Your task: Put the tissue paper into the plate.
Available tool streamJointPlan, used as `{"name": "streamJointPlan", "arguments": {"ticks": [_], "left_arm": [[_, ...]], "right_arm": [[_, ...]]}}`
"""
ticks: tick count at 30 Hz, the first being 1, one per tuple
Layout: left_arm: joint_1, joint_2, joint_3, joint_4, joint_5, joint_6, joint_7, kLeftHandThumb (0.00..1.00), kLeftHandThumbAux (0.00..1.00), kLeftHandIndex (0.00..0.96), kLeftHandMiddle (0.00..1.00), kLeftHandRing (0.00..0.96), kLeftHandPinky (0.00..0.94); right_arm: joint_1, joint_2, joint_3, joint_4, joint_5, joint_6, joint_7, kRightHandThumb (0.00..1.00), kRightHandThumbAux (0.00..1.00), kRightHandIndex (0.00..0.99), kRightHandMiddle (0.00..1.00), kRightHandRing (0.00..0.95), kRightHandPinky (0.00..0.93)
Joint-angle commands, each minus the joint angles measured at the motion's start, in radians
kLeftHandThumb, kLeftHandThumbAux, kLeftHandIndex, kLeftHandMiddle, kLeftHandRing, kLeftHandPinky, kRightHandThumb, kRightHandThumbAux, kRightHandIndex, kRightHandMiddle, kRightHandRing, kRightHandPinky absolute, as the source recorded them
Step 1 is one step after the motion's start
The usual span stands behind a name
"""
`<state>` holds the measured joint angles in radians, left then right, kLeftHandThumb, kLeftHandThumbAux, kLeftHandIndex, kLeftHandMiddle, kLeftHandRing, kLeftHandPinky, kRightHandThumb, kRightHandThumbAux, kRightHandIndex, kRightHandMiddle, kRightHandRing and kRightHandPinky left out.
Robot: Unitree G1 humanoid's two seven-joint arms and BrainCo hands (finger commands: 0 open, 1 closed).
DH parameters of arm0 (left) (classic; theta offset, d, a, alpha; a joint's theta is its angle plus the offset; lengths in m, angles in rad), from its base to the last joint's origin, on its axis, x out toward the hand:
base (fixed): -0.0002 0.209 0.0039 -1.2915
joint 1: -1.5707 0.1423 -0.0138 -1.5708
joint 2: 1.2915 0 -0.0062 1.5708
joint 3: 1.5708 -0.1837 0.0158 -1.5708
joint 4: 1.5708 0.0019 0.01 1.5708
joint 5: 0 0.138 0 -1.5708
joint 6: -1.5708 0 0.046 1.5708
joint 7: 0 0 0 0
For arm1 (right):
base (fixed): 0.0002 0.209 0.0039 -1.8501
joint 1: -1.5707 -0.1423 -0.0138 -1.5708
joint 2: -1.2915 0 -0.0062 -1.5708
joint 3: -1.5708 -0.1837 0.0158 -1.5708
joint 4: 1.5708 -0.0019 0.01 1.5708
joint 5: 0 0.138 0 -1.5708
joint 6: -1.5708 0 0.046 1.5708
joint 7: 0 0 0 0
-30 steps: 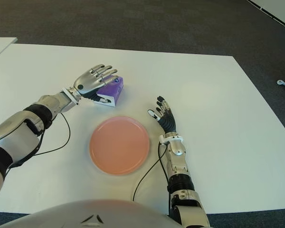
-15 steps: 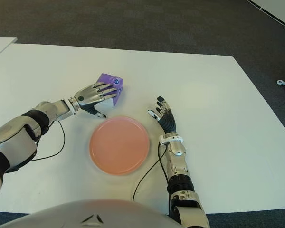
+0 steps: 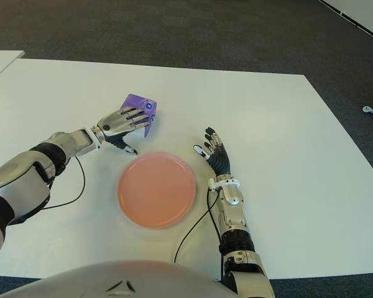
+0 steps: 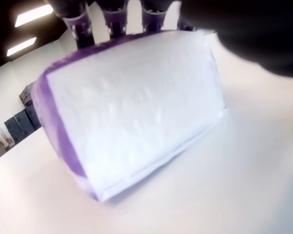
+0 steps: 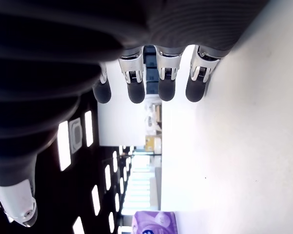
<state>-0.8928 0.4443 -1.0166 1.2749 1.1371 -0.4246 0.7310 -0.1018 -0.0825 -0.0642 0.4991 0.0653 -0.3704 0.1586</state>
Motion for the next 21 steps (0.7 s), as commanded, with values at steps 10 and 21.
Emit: {"name": "streamJointPlan", "arguments": {"ticks": [10,21], "left_arm": [[0.061,-0.034,-0.021,0.063,0.005,0.047,-0.124,0.011,0.291,0.000,0.000,0.000,0.000],[0.077,-0.019,0.007,0.061,-0.042,0.029,-0.149,0.021,0.294,0.000,0.000,0.000,0.000]], "right_arm": [[0.089,0.012,0.008,0.049,0.002,0.106,0.003,0.027,0.620,0.009,0.061,0.013,0.000],[0.095,0.008,0.010,0.039,0.002,0.117,0.005,0.025,0.636,0.000,0.047,0.002,0.000]]}}
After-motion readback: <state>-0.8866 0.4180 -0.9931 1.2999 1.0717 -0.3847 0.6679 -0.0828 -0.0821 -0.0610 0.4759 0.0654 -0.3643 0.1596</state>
